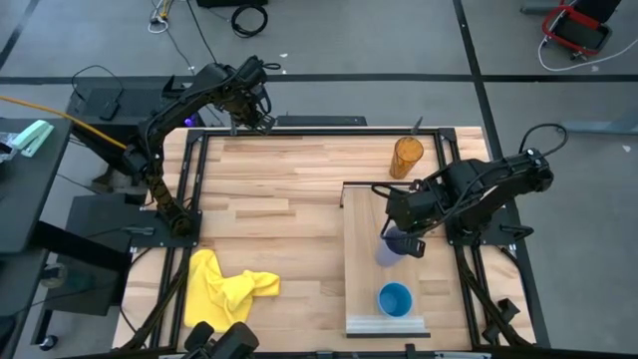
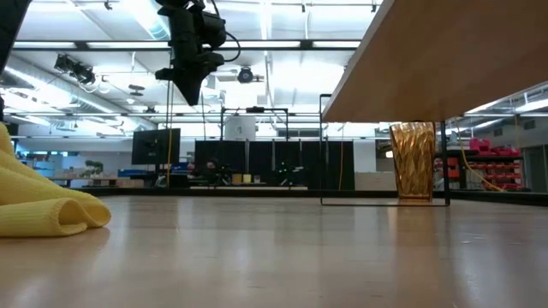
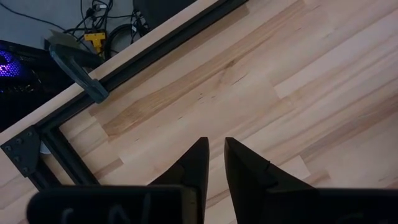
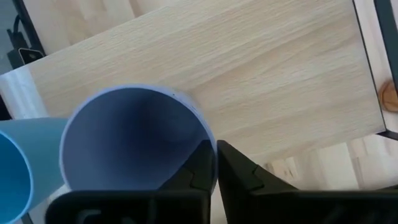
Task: Stack small to large cups/mugs on shelf
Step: Put the purple cup onto the shelf, then put the orange crystal cup onto the shelf
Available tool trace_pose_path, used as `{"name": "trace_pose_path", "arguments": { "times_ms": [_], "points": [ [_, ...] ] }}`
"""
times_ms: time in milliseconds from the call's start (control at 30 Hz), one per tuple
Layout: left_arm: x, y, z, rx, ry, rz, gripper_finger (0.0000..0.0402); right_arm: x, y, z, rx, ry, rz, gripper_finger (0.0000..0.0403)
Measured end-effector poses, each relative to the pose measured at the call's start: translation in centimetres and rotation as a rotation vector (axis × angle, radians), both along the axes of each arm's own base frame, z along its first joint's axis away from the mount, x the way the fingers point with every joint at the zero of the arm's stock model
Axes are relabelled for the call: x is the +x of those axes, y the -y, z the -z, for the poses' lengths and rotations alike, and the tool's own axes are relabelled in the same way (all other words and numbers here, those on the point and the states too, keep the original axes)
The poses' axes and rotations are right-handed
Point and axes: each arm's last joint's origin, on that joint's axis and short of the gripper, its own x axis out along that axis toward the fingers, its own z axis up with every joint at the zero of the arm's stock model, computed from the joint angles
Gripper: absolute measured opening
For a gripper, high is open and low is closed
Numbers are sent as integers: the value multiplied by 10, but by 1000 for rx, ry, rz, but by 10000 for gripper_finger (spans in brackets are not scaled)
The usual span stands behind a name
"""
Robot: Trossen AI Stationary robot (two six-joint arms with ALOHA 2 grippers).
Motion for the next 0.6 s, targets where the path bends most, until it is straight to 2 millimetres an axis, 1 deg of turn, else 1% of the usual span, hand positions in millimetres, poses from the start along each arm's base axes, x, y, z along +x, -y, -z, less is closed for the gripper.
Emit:
{"name": "trace_pose_path", "arguments": {
  "times_ms": [267, 467, 600],
  "points": [
    [0, 0, 0, 0, 0, -1, 62, 0, 0, 0, 0, 1, 0, 62],
    [0, 0, 0, 0, 0, -1, 56, -1, 0, -1, 1, 4, 0, 78],
    [0, 0, 0, 0, 0, -1, 56, -6, 2, -5, 11, 24, 7, 87]
  ]
}}
